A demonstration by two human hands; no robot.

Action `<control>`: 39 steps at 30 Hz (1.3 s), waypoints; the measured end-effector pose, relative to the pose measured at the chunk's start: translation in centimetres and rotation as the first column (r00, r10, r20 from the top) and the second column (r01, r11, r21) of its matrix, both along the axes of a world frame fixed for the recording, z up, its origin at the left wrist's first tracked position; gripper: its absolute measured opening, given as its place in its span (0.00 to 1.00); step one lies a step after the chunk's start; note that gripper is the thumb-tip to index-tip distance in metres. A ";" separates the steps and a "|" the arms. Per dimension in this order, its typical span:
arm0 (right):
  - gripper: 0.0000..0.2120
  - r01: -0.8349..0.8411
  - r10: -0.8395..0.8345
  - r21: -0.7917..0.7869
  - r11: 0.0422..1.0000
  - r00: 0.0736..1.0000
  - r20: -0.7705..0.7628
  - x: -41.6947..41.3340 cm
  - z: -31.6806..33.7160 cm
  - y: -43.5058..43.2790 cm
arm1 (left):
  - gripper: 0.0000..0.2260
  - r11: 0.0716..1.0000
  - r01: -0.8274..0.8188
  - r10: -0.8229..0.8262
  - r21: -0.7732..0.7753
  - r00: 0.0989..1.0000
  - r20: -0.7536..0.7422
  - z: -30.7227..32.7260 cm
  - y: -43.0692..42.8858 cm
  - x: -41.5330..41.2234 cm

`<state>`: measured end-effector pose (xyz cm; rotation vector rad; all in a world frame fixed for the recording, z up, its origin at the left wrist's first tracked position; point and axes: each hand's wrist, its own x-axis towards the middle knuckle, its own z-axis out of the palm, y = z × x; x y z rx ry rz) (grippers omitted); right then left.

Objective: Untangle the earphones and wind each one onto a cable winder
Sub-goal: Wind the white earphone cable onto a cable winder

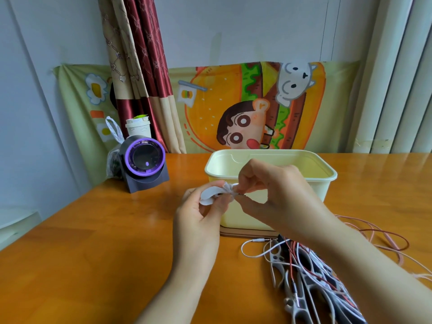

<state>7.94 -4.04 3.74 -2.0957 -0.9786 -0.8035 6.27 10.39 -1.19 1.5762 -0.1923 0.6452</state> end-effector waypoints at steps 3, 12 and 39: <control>0.06 0.034 -0.045 0.110 0.993 0.994 0.103 0.0 -0.8 0.9 | 0.15 0.993 0.049 -0.050 -0.106 0.999 -0.013 0.1 0.1 0.2; 0.05 0.149 -0.179 0.132 0.980 0.949 0.260 0.2 -2.1 1.5 | 0.14 0.999 0.009 -0.009 -0.042 1.000 -0.006 0.0 0.0 0.2; 0.06 -0.006 0.000 0.080 0.997 0.997 0.082 1.7 -1.9 0.3 | 0.10 0.996 -0.049 0.050 0.079 0.999 -0.001 -0.3 0.3 0.4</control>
